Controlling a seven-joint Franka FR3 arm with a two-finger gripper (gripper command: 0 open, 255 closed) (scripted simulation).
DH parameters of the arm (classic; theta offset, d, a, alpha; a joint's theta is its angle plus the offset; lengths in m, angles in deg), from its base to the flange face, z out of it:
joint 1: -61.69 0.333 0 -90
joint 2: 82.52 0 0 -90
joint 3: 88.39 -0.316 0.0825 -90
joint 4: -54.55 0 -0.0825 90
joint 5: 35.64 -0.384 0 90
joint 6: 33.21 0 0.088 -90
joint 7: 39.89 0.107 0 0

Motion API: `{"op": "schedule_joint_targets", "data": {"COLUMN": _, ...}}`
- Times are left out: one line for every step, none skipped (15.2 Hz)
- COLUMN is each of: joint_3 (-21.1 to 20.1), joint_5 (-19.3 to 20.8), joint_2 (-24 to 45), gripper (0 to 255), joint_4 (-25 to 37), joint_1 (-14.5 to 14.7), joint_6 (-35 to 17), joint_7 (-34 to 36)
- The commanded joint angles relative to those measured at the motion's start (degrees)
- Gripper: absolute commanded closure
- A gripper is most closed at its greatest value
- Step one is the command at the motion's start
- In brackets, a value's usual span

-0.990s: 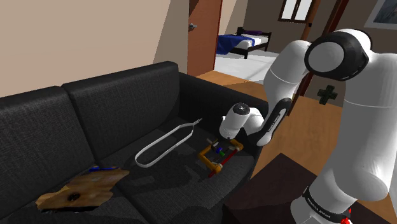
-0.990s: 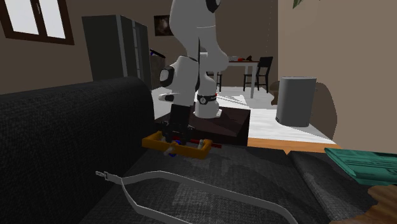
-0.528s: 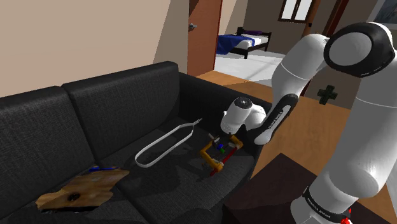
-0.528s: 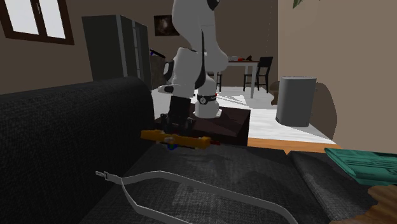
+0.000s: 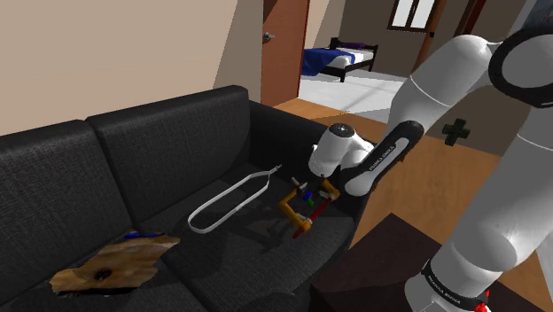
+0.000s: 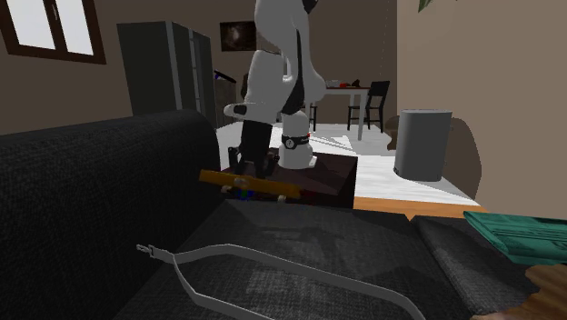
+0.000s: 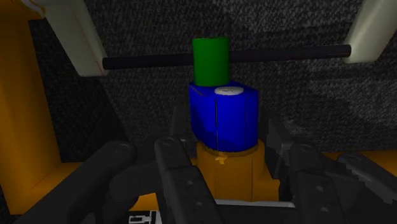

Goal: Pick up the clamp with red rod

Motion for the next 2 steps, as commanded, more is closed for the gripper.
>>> {"op": "schedule_joint_targets", "data": {"joint_3": -0.9, "joint_5": -3.4, "joint_2": -1.41, "gripper": 255, "joint_4": -0.5, "joint_1": -0.32, "joint_6": 0.8, "joint_7": -2.78}}
{"op": "schedule_joint_targets", "data": {"joint_3": -0.83, "joint_5": -3.41, "joint_2": -1.42, "gripper": 255, "joint_4": -0.5, "joint_1": -0.25, "joint_6": 0.8, "joint_7": -2.78}}
